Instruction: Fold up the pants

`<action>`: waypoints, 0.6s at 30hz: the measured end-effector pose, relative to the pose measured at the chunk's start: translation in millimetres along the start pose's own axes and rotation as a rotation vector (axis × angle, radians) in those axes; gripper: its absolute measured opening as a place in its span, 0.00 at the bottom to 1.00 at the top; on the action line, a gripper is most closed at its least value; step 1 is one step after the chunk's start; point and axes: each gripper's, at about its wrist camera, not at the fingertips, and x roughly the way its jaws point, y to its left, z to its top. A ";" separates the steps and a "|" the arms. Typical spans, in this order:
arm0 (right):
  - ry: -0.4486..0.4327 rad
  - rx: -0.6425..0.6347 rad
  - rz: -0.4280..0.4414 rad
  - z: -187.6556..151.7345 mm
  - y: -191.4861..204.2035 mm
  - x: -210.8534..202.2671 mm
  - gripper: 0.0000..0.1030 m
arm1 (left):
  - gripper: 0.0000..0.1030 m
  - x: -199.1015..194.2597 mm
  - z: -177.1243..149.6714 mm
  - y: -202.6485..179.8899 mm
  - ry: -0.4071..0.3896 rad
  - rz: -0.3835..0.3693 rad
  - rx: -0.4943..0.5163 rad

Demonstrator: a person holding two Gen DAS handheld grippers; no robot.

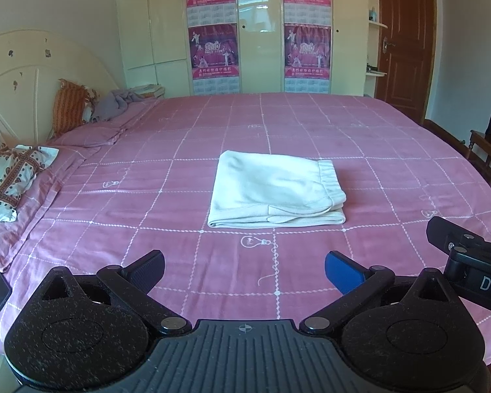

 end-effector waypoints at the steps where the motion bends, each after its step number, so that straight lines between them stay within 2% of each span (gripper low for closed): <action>1: 0.000 -0.002 -0.001 -0.6 0.7 0.0 1.00 | 1.00 0.5 0.2 0.3 0.001 0.000 -0.001; 18: 0.002 -0.004 0.000 -1.7 1.9 1.5 1.00 | 1.00 2.0 -1.4 1.3 0.003 0.000 -0.005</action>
